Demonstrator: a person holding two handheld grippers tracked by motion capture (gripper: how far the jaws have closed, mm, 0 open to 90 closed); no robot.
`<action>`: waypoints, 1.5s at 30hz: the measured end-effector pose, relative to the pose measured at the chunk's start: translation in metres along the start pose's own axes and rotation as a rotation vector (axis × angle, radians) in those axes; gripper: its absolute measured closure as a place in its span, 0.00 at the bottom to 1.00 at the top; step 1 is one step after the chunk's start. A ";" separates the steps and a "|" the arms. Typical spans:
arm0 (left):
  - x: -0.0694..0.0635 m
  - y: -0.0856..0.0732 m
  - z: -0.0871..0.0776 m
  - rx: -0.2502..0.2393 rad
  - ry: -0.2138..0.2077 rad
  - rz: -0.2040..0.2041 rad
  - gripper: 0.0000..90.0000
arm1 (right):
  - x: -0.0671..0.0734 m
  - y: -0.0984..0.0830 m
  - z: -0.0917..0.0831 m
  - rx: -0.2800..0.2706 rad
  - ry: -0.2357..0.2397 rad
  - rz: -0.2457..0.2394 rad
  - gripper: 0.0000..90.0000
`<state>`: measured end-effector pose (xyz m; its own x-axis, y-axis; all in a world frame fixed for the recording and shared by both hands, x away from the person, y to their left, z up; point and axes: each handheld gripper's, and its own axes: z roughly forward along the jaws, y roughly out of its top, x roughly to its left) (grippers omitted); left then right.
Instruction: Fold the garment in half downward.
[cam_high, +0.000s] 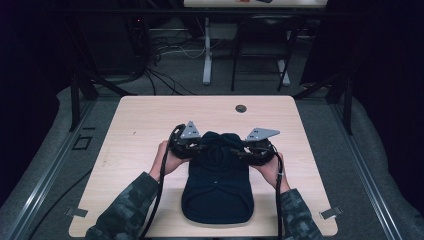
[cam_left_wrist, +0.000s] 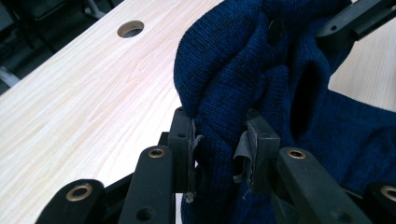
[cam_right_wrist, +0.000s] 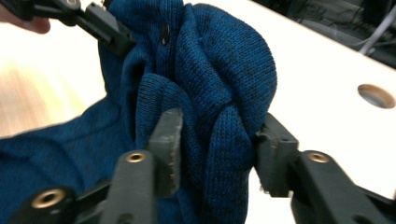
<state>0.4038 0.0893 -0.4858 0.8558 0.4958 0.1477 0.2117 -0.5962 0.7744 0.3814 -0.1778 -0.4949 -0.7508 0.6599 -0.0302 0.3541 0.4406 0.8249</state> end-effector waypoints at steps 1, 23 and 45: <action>-0.002 -0.001 0.000 0.001 0.005 0.022 0.77 | -0.001 0.000 0.001 0.013 0.017 0.014 0.53; -0.009 -0.016 -0.012 0.034 -0.053 0.003 0.60 | 0.010 -0.008 0.009 0.055 -0.017 -0.081 0.75; -0.024 -0.035 -0.022 -0.061 0.054 0.042 0.77 | 0.021 -0.018 0.002 0.007 -0.054 -0.141 0.76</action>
<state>0.3656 0.1118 -0.5028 0.8360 0.5058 0.2125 0.1457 -0.5782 0.8028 0.3604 -0.1703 -0.5112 -0.7623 0.6230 -0.1756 0.2518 0.5354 0.8062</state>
